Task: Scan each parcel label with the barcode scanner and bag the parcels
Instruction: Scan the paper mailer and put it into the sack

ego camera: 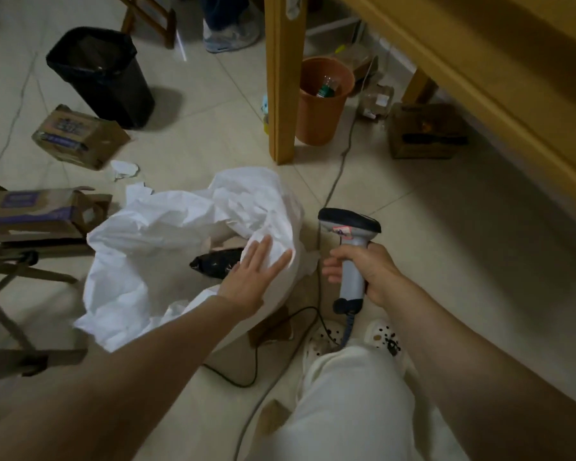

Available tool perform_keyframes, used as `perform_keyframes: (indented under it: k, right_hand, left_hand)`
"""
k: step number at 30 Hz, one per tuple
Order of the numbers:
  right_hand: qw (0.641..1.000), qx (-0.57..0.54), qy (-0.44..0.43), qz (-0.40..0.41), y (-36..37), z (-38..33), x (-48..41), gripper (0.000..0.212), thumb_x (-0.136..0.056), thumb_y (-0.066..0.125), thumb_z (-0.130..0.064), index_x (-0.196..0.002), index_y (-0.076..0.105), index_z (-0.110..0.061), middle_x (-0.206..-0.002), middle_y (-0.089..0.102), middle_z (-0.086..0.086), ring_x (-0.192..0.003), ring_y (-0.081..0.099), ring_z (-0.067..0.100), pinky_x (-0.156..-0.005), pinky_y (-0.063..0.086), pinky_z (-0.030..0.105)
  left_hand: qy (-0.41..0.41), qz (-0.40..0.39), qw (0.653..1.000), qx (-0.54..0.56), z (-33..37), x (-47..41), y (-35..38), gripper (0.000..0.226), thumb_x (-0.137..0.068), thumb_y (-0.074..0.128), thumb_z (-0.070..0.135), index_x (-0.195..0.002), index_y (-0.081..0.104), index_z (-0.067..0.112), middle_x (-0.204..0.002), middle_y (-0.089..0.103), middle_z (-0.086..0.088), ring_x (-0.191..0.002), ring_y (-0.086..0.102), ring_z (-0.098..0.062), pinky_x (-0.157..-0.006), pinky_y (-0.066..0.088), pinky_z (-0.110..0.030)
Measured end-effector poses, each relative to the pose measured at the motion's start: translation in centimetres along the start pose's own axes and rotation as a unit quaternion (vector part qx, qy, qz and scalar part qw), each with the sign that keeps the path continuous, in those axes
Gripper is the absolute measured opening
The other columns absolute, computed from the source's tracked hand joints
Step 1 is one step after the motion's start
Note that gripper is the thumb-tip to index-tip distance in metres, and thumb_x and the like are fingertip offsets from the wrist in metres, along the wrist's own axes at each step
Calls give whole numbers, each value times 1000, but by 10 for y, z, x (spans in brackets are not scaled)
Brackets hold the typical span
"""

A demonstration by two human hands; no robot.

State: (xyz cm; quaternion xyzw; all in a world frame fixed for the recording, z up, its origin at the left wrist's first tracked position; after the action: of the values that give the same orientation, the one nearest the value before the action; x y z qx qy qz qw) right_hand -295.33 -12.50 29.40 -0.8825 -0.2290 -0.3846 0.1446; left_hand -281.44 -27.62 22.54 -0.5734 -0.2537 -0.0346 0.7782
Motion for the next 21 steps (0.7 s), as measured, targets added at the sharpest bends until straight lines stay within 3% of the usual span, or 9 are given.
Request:
perform_keyframes:
  k: [3,7,10,12,14,16,17,19,21]
  right_hand:
    - [999,41,3,6,-10,6,-12,7,-87,64,-6,-86,59,0,-74,68,20,-57,65,26,-56,56,30]
    - [996,60,57,29,-17,22,-34,15,-89,60,-7,-79,56,4,-65,61,18,-45,56,20,-41,46,22]
    - [993,57,103,31,-22,34,-50,13,-89,59,-6,-83,54,5,-59,60,17,-34,53,17,-35,43,18]
    - [991,56,119,38,-25,38,-58,14,-89,58,-5,-95,53,6,-56,59,19,-31,53,17,-32,42,18]
    - [988,53,140,35,-27,43,-68,25,-89,58,-4,-109,50,8,-63,59,22,-32,55,20,-32,43,19]
    - [985,53,160,30,-28,50,-81,34,-89,59,-5,-117,49,10,-68,59,22,-42,58,24,-33,44,21]
    - [984,55,169,25,-28,54,-85,36,-88,60,-5,-119,49,10,-69,60,21,-46,58,25,-34,45,21]
    - [982,63,180,15,-30,61,-97,36,-88,60,-7,-119,50,9,-69,60,20,-49,57,23,-37,45,22]
    - [980,76,184,8,-33,67,-110,34,-88,61,-7,-118,51,8,-74,60,20,-47,58,21,-40,47,22]
  left_hand:
    - [-10,-26,999,-37,-6,-25,12,113,-83,61,-8,-149,-17,42,-154,-35,-6,-144,-23,-30,-111,37,-43]
    - [-20,-54,990,-126,-11,-58,16,105,-89,63,9,-150,-18,36,-155,-30,-12,-144,-23,-32,-118,11,-50]
    - [-87,16,975,-206,-6,-75,23,98,-94,52,21,-146,-30,16,-150,-38,-19,-137,-36,-34,-110,-19,-55]
    - [-37,65,973,-219,13,-76,32,89,-94,42,17,-140,-33,6,-145,-44,-21,-132,-41,-35,-105,-26,-54]
    - [114,96,970,-191,39,-76,52,80,-86,40,12,-151,-8,10,-156,-23,-18,-144,-18,-32,-115,-8,-49]
    - [209,39,968,-136,57,-73,76,60,-88,48,12,-147,36,16,-156,29,-9,-142,32,-27,-112,31,-39]
    - [190,-29,975,-114,60,-70,86,48,-96,44,13,-144,42,17,-149,40,-7,-134,43,-27,-102,42,-36]
    - [96,-174,972,-122,53,-76,115,40,-103,35,13,-142,40,13,-141,42,-10,-125,48,-30,-92,45,-40]
    - [54,-222,969,-97,50,-86,130,37,-101,38,9,-138,44,7,-137,46,-15,-123,51,-33,-95,45,-42]
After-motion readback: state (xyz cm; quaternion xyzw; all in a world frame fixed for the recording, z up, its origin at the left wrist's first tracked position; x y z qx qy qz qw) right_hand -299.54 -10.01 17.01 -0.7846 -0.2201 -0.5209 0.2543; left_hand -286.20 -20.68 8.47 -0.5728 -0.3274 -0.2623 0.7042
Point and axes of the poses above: each hand's wrist, its own x-axis away from the middle knuckle, its own y-axis out of the palm, z = x × y, the point moved 3 cm from there along -x, towards the middle knuckle
